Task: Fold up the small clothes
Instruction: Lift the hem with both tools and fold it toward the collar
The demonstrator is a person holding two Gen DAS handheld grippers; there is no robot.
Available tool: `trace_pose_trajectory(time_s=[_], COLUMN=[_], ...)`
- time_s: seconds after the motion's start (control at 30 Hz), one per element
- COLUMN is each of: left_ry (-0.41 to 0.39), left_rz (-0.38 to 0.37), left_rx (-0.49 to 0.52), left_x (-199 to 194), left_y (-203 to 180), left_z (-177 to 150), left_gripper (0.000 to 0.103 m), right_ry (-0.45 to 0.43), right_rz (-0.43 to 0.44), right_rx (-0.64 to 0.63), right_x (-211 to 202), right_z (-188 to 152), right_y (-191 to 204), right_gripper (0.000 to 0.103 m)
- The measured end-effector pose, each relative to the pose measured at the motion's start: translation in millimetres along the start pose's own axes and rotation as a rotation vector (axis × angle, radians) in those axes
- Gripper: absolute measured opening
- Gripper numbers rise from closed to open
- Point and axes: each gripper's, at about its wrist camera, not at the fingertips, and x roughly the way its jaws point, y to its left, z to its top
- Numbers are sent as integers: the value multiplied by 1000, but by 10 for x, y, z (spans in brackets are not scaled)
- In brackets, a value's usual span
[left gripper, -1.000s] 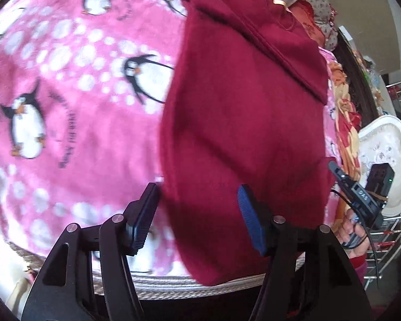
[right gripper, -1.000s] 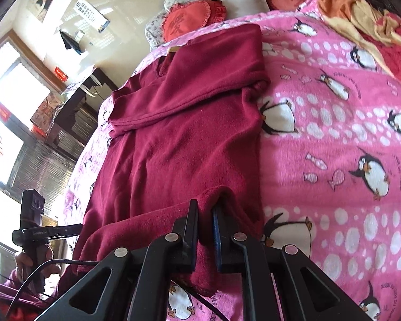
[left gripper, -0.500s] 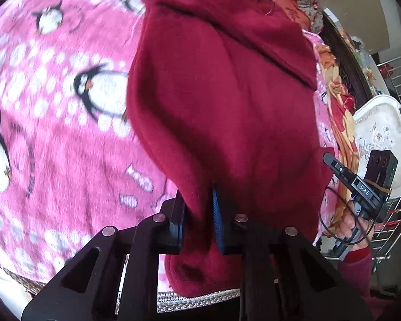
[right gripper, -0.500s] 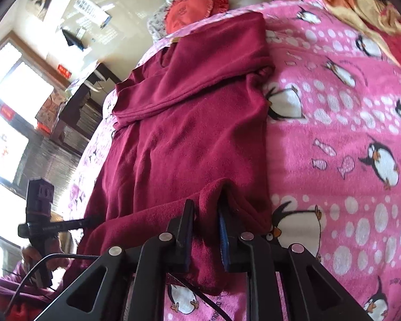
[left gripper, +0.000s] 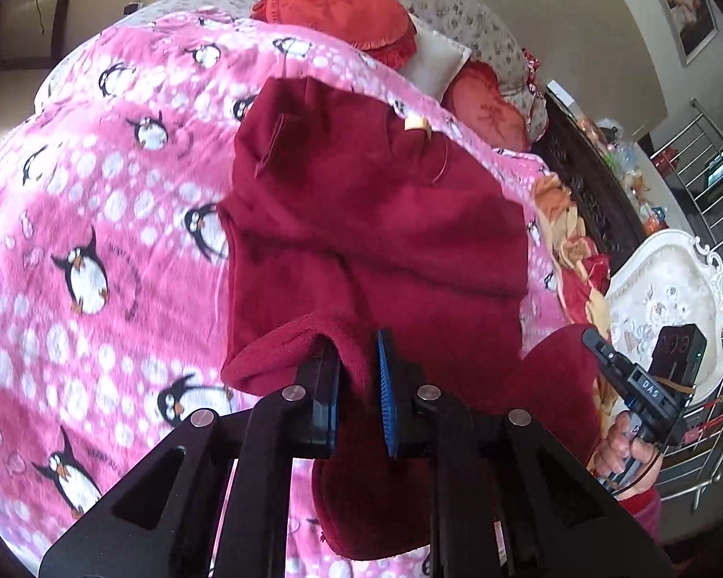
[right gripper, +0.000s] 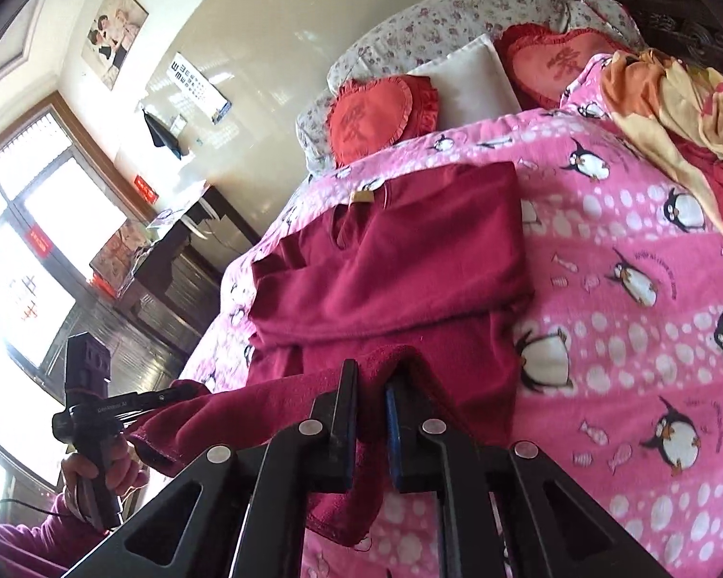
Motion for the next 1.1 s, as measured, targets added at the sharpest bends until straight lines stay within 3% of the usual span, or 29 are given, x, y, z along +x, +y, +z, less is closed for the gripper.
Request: trace_pose_trajectory(time_s=[0.27, 0.43, 0.63, 0.87, 0.93, 1.03, 1.1], left_ry=[-49, -51, -40, -119, -125, -149, -151], left_rz=[11, 35, 117, 87, 103, 103, 116], left_rx=[59, 39, 52, -2, 13, 69, 115], left_x=[116, 390, 797, 763, 677, 499, 404], left_y=[-160, -110, -12, 144, 120, 63, 48], left_z=[576, 1009, 1402, 1812, 1834, 1722, 1596], left_gripper=[12, 12, 12, 13, 25, 35, 38], right_ry=[-51, -70, -19, 67, 69, 48, 28], right_rz=[-30, -60, -136, -172, -172, -152, -144], right_rx=[3, 1, 34, 92, 60, 46, 23], right_x=[127, 331, 804, 1256, 1228, 1064, 951], right_z=[456, 859, 1269, 1495, 1516, 1482, 1422], right_y=[-74, -138, -388, -726, -695, -638, -585], right_gripper=[9, 9, 9, 9, 9, 12, 19])
